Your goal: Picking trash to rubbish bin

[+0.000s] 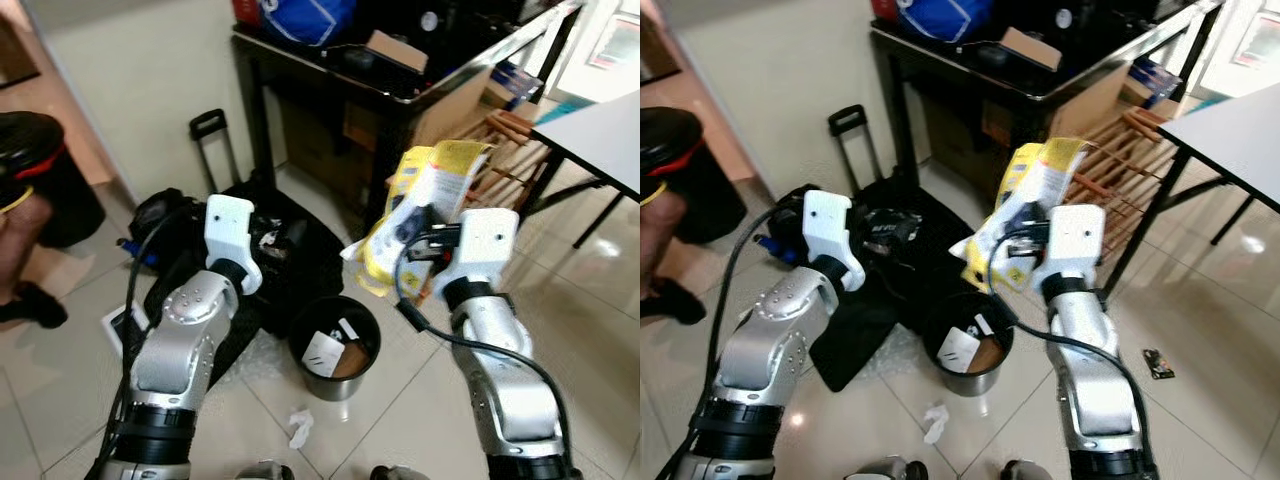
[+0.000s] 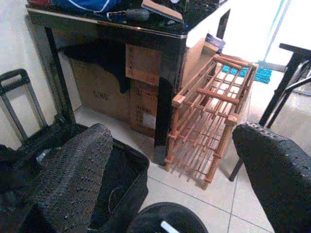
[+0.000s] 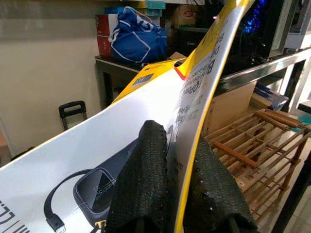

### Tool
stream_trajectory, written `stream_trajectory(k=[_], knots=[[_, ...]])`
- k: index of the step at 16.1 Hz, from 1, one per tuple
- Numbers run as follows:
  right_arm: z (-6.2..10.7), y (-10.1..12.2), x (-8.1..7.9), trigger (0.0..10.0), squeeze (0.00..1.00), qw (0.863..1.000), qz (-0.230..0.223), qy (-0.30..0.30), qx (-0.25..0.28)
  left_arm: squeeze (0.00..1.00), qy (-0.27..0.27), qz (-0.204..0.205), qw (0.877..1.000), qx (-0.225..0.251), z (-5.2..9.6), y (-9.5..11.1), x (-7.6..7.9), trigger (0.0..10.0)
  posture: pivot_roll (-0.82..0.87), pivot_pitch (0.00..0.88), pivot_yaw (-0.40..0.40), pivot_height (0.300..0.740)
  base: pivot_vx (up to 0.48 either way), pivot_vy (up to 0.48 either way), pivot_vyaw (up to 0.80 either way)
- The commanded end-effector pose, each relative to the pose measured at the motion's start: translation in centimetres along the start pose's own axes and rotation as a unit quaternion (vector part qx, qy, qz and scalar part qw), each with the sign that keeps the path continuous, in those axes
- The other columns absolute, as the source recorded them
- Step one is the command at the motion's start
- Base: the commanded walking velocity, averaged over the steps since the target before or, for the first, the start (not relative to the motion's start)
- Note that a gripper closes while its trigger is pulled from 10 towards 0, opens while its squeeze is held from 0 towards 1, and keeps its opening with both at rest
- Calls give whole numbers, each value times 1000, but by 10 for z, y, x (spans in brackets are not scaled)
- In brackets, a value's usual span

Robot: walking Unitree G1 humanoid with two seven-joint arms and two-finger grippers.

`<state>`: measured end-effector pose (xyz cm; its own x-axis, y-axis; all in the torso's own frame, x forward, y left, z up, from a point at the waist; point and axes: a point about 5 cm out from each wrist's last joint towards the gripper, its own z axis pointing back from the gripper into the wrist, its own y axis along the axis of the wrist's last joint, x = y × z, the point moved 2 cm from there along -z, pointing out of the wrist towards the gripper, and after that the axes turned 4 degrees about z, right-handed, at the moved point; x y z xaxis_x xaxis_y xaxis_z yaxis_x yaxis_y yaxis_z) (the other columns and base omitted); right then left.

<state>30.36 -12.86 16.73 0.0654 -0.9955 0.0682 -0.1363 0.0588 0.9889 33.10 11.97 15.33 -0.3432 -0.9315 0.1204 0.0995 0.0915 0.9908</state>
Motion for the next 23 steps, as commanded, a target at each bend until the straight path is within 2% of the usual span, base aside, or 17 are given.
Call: stream_trajectory(k=[1,6,10,17,23], knots=[[1,3,-5,10000,0,1000,-8,7,7,0,3,-5,1000,-5,2,0,-2,10000,22,113,49,740,0,480,0],[1,2,-5,10000,0,1000,-7,4,6,0,3,-16,1000,-11,2,-2,-5,10000,18,112,56,740,0,447,0],[1,2,-4,10000,0,1000,-5,4,5,0,-9,-31,999,-3,3,-1,-2,10000,16,112,54,740,0,0,0],[2,1,-2,10000,0,1000,-7,0,1,0,-22,-23,999,-6,3,-3,3,10000,12,115,54,740,0,0,0],[2,0,-2,10000,0,1000,-8,-1,-1,0,-20,-23,1000,-3,2,-3,3,10000,12,116,55,740,0,0,-707]])
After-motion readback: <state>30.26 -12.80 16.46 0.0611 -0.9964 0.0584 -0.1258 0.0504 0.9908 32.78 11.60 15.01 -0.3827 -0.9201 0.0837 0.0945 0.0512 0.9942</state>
